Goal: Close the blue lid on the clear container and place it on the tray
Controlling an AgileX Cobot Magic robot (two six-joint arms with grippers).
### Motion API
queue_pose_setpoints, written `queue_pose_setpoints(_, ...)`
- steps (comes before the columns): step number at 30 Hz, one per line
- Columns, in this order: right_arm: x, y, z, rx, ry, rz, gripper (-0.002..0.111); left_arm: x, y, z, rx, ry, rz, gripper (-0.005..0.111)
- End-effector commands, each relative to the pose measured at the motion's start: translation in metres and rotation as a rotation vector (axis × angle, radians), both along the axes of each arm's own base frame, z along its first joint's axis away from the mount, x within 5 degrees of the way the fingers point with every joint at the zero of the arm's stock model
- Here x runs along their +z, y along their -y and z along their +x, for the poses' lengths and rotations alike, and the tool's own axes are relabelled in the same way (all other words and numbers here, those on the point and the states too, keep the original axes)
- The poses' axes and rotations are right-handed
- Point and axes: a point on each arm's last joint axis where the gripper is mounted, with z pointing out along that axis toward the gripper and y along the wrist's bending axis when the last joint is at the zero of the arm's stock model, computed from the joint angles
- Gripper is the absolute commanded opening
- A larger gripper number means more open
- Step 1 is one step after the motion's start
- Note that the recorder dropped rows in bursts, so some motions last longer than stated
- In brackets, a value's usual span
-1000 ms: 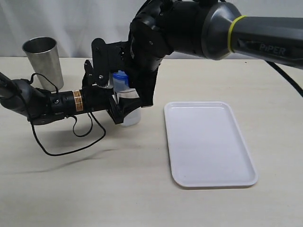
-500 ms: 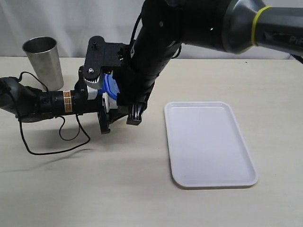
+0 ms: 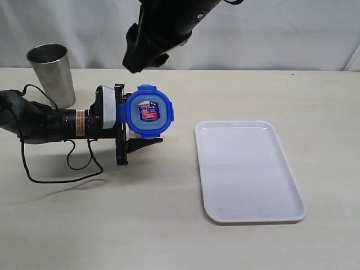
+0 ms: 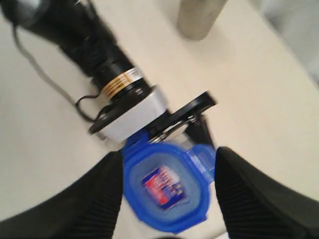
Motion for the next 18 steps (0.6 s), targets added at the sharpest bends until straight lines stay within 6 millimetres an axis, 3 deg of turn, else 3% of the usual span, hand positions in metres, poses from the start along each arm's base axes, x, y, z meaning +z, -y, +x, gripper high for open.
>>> queue_pose_setpoints(1, -0.023, 0.003, 0.016, 0.176, -0.075, -0.095, 0.05, -0.002, 0.009, -0.006, -0.039, -0.003, 0.02, 0.0)
queue_pose_setpoints(5, -0.053, 0.002, 0.036, 0.257, 0.036, -0.243, 0.05, -0.003, 0.019, -0.012, -0.088, -0.003, 0.032, 0.0)
queue_pose_setpoints(8, -0.076, 0.002, 0.041, 0.276, -0.03, -0.317, 0.05, -0.003, 0.02, -0.012, -0.082, -0.006, 0.028, 0.0)
queue_pose_setpoints(14, -0.102, -0.002, 0.047, 0.235, -0.119, -0.333, 0.045, -0.002, 0.02, -0.011, -0.07, -0.011, 0.021, 0.0)
queue_pose_setpoints(18, -0.116, 0.0, 0.052, 0.201, -0.139, -0.38, 0.035, -0.002, 0.02, -0.011, -0.066, -0.031, 0.017, 0.0)
